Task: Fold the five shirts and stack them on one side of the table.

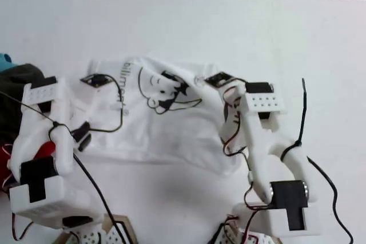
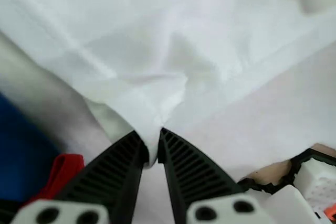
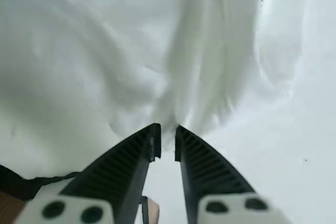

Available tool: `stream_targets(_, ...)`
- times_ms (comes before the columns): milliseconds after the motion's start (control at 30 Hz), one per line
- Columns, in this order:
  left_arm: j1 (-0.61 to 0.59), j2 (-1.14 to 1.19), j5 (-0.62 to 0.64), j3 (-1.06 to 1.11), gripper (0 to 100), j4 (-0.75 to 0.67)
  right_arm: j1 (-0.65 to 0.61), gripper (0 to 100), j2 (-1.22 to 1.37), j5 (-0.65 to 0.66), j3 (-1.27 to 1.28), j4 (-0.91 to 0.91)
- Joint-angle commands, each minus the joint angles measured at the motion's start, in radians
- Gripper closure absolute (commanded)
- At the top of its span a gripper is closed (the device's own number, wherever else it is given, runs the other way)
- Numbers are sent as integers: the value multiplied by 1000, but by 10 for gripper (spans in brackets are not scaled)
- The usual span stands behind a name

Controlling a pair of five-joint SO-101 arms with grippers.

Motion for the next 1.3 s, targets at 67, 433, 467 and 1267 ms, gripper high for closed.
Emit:
stream_targets(67,12,-44,-5,-8,975,-8,-67,942,-48,0,21,-24)
stream_targets(433,11,-46,-5,-8,975,0,-30,877,73,3,78,-209)
stream_targets(467,11,-46,-5,-8,975,0,-22,888,85,6,77,-213)
stream_targets(1267,84,-49,144,-269,974,72,97,978,-344,6,-276,-139)
